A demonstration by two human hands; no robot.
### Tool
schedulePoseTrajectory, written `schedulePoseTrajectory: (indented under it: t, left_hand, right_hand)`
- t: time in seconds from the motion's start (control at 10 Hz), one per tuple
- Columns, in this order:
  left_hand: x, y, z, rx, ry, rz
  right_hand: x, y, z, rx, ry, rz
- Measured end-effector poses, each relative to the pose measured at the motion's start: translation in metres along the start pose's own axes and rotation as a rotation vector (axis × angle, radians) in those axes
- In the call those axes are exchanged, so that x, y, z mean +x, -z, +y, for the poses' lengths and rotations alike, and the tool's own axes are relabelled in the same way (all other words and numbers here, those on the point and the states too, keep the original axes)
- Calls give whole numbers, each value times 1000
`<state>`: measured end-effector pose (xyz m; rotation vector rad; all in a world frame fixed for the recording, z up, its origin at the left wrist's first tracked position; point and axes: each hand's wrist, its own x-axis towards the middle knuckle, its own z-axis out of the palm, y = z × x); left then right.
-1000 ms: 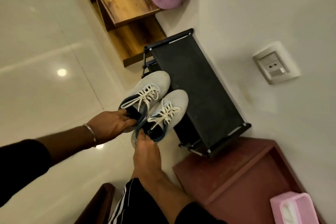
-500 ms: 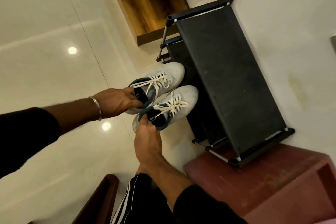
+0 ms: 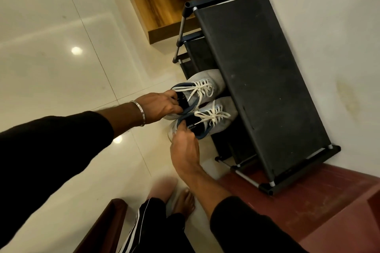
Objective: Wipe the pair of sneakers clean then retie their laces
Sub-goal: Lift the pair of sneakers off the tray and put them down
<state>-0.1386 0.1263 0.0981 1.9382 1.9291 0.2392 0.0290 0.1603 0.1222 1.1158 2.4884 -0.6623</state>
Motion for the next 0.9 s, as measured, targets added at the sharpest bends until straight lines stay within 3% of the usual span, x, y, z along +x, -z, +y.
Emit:
schedulePoseTrajectory:
  t: [0.4,0.7,0.8,0.9]
  left_hand:
    - [83,-8,11,82,13,9]
    - [151,9,20,211,-98,-19]
    - [102,-91,64,90,250,84]
    - [23,-238,129,-238,622,-136]
  right_hand:
    - [42,14,67,-21,-31,80]
    - [66,20,103,-119,-88,197]
    - [74,22,116,-219,-92,205]
    - [77,20,119,-328,-85,207]
